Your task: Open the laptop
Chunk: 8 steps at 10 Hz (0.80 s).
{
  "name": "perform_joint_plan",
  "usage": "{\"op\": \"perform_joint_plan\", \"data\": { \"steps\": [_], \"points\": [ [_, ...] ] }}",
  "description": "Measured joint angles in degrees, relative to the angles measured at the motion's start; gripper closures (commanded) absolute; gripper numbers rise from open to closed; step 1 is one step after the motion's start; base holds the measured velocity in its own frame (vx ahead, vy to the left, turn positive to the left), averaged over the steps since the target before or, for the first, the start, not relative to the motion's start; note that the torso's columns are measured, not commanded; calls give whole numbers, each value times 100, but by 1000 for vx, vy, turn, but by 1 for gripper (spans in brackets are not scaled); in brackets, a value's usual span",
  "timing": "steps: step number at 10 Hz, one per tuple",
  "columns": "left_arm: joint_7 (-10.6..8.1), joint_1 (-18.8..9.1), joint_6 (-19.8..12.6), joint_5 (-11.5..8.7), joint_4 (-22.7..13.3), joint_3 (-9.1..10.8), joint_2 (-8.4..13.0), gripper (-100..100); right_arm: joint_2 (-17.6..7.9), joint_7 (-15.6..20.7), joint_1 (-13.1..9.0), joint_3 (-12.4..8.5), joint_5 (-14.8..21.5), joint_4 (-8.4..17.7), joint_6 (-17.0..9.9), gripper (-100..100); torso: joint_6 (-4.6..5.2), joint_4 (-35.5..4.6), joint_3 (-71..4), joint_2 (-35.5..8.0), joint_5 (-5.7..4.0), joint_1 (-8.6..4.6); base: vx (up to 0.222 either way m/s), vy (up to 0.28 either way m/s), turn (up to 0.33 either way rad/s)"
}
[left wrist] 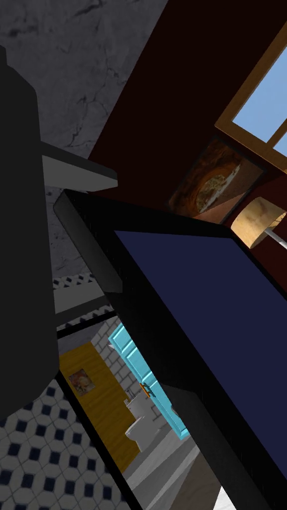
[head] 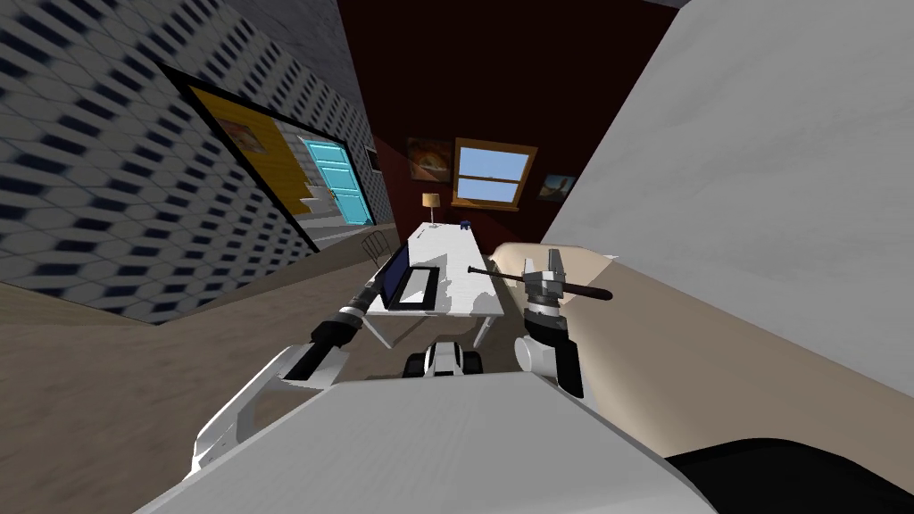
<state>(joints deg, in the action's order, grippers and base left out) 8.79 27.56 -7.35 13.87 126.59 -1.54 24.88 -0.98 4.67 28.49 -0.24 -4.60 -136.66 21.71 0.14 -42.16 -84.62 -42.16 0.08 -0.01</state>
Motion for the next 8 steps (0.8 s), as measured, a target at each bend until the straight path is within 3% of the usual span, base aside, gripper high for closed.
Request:
{"op": "perform_joint_plan", "data": {
  "steps": [1, 2, 8],
  "points": [
    [127, -13, 44, 142, -58, 26, 68, 100, 0, 0, 0, 0, 0, 0, 0, 0, -2, 0, 2, -2, 2, 1, -12, -62, -4],
    [163, -11, 51, 162, -71, 26, 77, 100, -1, 0, 0, -1, 0, 0, 0, 0, -11, -10, 2, -6, 0, 20, -18, -85, -13],
    [703, -309, 534, 750, -795, 143, 74, 100, -1, 0, 0, -1, 0, 0, 0, 0, -21, 10, -3, 7, 16, 34, -14, -93, 0]
  ]
}}
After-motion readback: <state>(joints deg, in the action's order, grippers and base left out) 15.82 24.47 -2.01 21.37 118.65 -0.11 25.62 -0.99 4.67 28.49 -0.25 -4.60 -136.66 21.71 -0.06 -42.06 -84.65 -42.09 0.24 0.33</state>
